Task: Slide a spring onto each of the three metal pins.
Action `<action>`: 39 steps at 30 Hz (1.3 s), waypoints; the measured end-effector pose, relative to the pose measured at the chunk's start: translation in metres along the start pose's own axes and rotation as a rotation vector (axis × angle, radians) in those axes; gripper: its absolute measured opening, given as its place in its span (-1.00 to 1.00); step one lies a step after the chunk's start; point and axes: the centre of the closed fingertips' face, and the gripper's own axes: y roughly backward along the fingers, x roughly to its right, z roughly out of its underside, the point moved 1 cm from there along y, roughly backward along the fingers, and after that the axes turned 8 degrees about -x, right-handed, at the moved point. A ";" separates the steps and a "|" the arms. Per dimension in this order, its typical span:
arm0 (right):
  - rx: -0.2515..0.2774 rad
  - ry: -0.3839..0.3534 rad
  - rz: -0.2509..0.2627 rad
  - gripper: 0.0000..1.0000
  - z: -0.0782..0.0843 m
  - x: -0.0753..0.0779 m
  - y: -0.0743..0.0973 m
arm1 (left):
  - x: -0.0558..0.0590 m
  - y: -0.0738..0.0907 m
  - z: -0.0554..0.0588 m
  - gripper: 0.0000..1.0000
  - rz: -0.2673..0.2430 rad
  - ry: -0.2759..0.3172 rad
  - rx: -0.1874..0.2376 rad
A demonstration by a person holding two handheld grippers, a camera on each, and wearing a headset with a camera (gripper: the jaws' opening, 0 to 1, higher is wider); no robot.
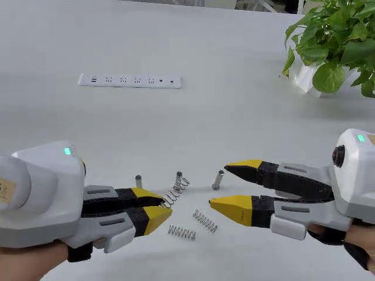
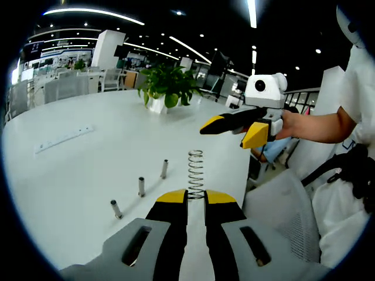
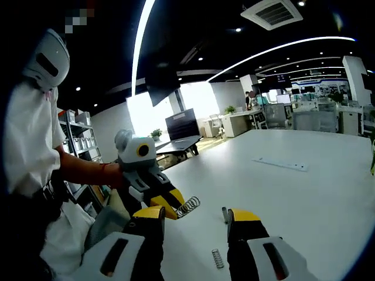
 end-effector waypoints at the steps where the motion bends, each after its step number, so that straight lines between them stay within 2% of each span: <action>1: 0.000 -0.001 -0.001 -0.24 0.000 -0.001 -0.003 | 0.001 0.000 -0.001 -0.86 0.007 0.001 0.007; 10: 0.018 -0.074 -0.047 -0.44 0.000 -0.009 -0.021 | 0.011 0.002 -0.009 -0.86 0.040 -0.006 0.046; 12: 0.028 -0.083 -0.056 -0.50 -0.001 -0.011 -0.021 | 0.013 0.002 -0.011 -0.86 0.048 -0.005 0.058; 17: 0.056 -0.115 -0.077 -0.62 -0.008 -0.011 -0.023 | 0.016 0.000 -0.013 -0.86 0.061 -0.015 0.056; 22: 0.060 -0.128 -0.084 -0.72 -0.008 -0.010 -0.023 | 0.018 0.000 -0.017 -0.86 0.071 -0.012 0.074; 27: 0.064 -0.141 -0.085 -0.84 -0.008 -0.010 -0.022 | 0.020 0.000 -0.016 -0.86 0.077 -0.016 0.075; 39: 0.041 -0.136 -0.093 -0.87 -0.008 -0.014 -0.024 | 0.021 0.000 -0.014 -0.86 0.086 -0.012 0.083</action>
